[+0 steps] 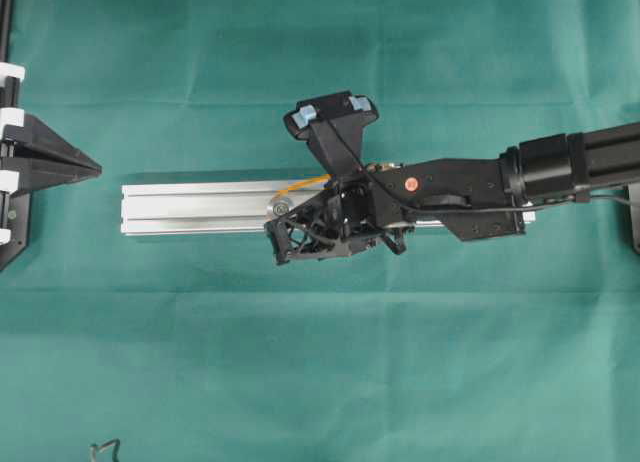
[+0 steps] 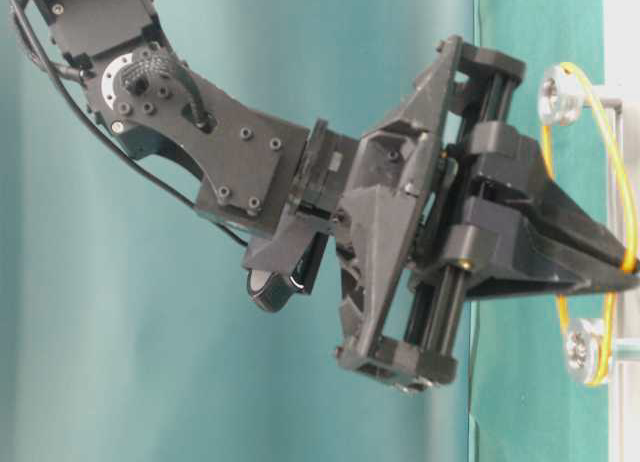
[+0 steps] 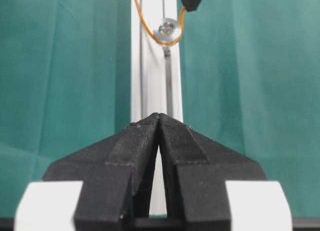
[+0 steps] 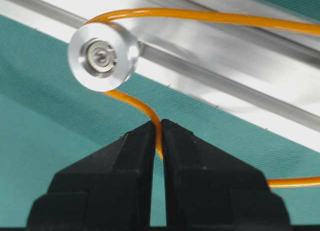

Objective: Hook the rubber onto the shaft.
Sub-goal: 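Lower the band over the left pulley and open the right gripper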

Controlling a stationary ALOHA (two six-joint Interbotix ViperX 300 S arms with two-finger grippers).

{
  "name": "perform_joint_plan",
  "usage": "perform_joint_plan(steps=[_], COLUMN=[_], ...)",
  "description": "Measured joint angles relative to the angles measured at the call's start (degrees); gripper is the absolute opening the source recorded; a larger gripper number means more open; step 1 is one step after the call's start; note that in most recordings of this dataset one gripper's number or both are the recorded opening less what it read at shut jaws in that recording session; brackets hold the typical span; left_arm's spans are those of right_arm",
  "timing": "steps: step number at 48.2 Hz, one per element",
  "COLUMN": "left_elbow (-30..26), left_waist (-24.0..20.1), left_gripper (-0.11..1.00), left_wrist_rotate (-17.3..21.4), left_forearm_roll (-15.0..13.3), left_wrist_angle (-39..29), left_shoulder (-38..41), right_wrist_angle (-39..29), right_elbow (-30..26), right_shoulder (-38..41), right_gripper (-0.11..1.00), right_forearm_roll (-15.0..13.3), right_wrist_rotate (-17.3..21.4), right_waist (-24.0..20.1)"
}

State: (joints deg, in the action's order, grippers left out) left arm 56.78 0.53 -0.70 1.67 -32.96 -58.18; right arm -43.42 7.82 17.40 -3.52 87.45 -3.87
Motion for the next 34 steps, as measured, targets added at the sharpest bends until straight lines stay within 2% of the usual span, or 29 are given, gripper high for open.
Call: perform_joint_plan(steps=[11,16,34], left_elbow=[0.0,0.0,0.0], left_waist=[0.0,0.0,0.0], left_gripper=[0.02,0.02,0.02], left_wrist_rotate=[0.0,0.0,-0.1], left_forearm_roll=[0.1,0.0,0.0], left_wrist_angle=[0.0,0.1,0.0], left_shoulder=[0.0,0.0,0.0], right_wrist_angle=[-0.4,-0.4,-0.5], right_elbow=[0.1,0.1,0.1], right_shoulder=[-0.4,-0.5,-0.9], right_gripper=[0.07,0.07,0.07], right_forearm_roll=[-1.4,-1.8,-1.8], right_wrist_rotate=[-0.2,-1.5,-2.7], right_waist=[0.4,0.4,0.4])
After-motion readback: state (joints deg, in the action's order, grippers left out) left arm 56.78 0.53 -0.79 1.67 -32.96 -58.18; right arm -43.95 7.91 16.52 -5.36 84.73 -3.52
